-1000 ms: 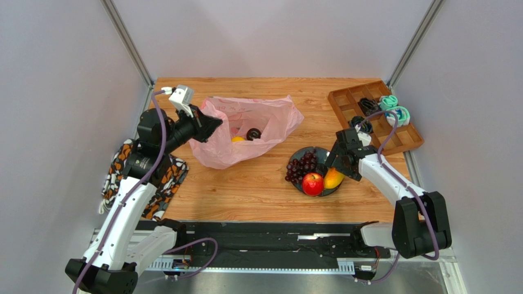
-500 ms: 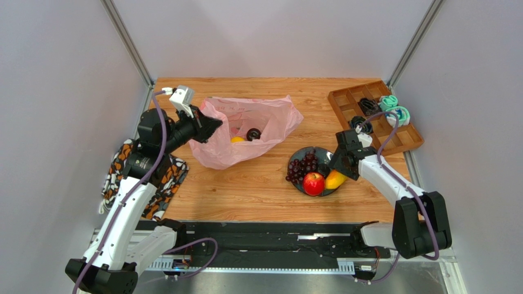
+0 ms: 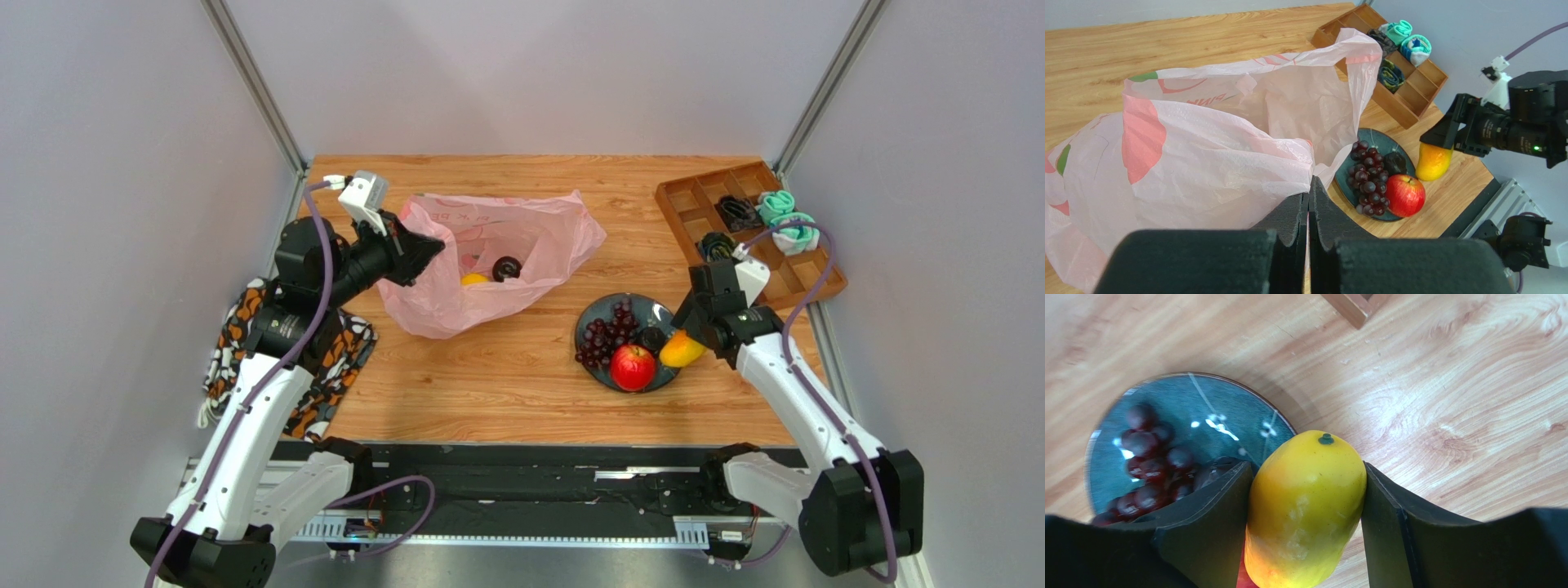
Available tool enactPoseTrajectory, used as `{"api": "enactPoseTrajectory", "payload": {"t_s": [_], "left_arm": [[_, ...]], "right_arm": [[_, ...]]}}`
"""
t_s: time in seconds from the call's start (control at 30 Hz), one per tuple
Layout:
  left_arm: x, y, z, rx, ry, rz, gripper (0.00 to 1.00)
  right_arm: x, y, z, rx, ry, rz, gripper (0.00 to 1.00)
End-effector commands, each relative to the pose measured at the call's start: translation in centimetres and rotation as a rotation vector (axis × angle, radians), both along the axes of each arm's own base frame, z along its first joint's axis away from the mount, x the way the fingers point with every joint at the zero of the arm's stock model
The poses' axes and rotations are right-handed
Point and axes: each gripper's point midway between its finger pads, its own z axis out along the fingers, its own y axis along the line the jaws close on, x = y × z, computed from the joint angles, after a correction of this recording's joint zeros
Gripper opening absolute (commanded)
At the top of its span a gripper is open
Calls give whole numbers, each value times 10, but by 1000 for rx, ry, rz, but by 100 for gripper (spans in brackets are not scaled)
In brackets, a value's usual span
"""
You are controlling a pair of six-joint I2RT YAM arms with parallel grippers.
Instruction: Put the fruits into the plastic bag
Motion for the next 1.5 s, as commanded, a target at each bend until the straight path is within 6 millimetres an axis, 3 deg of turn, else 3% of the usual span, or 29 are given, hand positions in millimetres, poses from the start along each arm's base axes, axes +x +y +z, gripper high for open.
{"api": "enactPoseTrajectory", "payload": {"t_s": [0.0, 0.13, 0.33, 0.37, 0.53, 0.57, 0.6, 0.63, 0.67, 0.7, 0.73, 0.77, 0.83, 0.87, 0.93, 0.97, 1.03, 1.07, 1.2, 1.23, 1.3, 1.33, 1.47], "left_arm": [[-2, 1, 24, -16, -62, -1, 0], [-2, 1, 24, -16, -60, -3, 0], [-2, 0, 24, -18, -59, -8, 0], [-2, 0, 23, -18, -57, -7, 0], [-1, 0, 23, -16, -59, -6, 0], [-1, 0, 23, -16, -59, -6, 0], [-1, 0, 24, -15, -61, -4, 0], [-1, 0, 24, -14, -62, -4, 0], [-1, 0, 23, -13, -59, -4, 0], [-1, 1, 23, -14, -61, -3, 0], [-1, 1, 23, -13, -59, -3, 0], [-1, 1, 23, -12, -62, -2, 0], [-1, 1, 23, -13, -63, -5, 0], [-1, 0, 22, -12, -60, -6, 0], [0, 0, 22, -11, -60, -6, 0], [0, 0, 22, -12, -58, -6, 0], [0, 0, 22, -11, -57, -5, 0], [0, 0, 21, -10, -57, -5, 0], [1, 0, 20, -9, -55, -5, 0], [0, 0, 21, -11, -57, -5, 0], [0, 0, 22, -12, -57, -6, 0], [0, 0, 22, -12, -58, -6, 0], [0, 0, 22, -13, -60, -8, 0]], "right_arm": [[17, 5, 50, 55, -200, -2, 37], [20, 18, 79, 117, -300, 38, 35], [39, 63, 141, 252, -483, 151, 30], [41, 77, 158, 264, -523, 182, 30], [72, 135, 200, 265, -639, 281, 30], [80, 155, 192, 261, -615, 316, 30], [88, 169, 214, 287, -666, 332, 30], [93, 181, 218, 294, -675, 355, 30], [101, 202, 205, 283, -640, 392, 30], [108, 215, 227, 308, -689, 408, 30], [113, 226, 229, 307, -693, 427, 30], [119, 246, 216, 287, -668, 459, 30], [125, 271, 224, 284, -704, 485, 28], [126, 292, 209, 259, -687, 512, 28], [130, 314, 214, 256, -719, 535, 28], [131, 332, 197, 247, -696, 561, 28], [134, 352, 203, 259, -712, 587, 28], [131, 369, 189, 249, -687, 619, 28], [123, 406, 172, 273, -647, 720, 28], [118, 421, 160, 295, -613, 776, 29], [116, 432, 157, 313, -585, 821, 30], [114, 441, 140, 313, -543, 857, 30], [112, 455, 111, 293, -439, 926, 30]]}}
